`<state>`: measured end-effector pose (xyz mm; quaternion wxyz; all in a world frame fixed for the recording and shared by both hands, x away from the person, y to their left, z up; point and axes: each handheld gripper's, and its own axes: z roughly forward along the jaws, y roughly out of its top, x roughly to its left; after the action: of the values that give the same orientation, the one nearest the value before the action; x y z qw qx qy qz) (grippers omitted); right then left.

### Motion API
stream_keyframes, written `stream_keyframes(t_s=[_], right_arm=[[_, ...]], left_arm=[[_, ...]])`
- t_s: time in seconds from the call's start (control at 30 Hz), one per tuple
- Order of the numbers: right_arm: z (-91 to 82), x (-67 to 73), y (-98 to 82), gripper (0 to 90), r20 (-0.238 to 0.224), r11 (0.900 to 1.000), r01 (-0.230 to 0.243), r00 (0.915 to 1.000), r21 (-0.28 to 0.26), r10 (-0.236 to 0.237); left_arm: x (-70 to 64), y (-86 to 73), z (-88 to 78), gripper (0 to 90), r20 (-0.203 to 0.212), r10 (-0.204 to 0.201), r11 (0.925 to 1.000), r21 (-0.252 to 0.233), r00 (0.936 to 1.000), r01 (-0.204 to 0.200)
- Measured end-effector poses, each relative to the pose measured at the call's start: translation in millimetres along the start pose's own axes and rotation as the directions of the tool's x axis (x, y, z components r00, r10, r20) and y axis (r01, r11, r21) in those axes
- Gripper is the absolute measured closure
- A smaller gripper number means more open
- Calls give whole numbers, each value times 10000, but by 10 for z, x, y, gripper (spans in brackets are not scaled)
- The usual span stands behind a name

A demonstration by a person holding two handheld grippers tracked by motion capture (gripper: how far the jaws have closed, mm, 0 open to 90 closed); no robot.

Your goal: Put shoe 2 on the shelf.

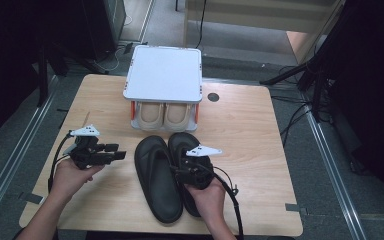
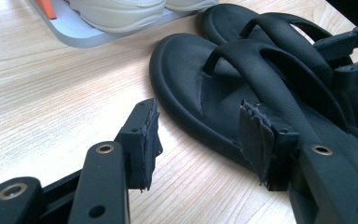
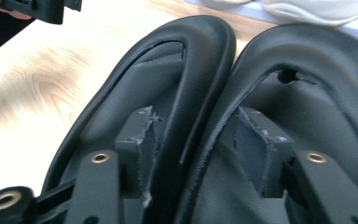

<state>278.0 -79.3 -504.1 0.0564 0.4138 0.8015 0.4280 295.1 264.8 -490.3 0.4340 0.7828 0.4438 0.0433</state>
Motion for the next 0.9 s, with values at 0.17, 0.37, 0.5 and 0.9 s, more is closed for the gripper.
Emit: stream_keyframes(t_s=[0.17,0.37,0.5,0.9], right_arm=[[95,56,-16,446,285,9999,-105,9995,38,104],[197,91,-33,487,599,9997,-216,9980,102,210],[247,87,-52,562,704,9984,-564,9959,23,561],[228,48,-53,716,520,9883,-1522,9870,-27,1521]], left_arm=[[4,1,-3,483,-32,-20,9999,-121,10000,20],[18,11,-12,482,-25,-77,9998,-190,10000,76],[44,19,-29,481,-73,-98,9997,-207,9999,97],[122,38,-53,481,-148,-255,9990,-384,9996,249]])
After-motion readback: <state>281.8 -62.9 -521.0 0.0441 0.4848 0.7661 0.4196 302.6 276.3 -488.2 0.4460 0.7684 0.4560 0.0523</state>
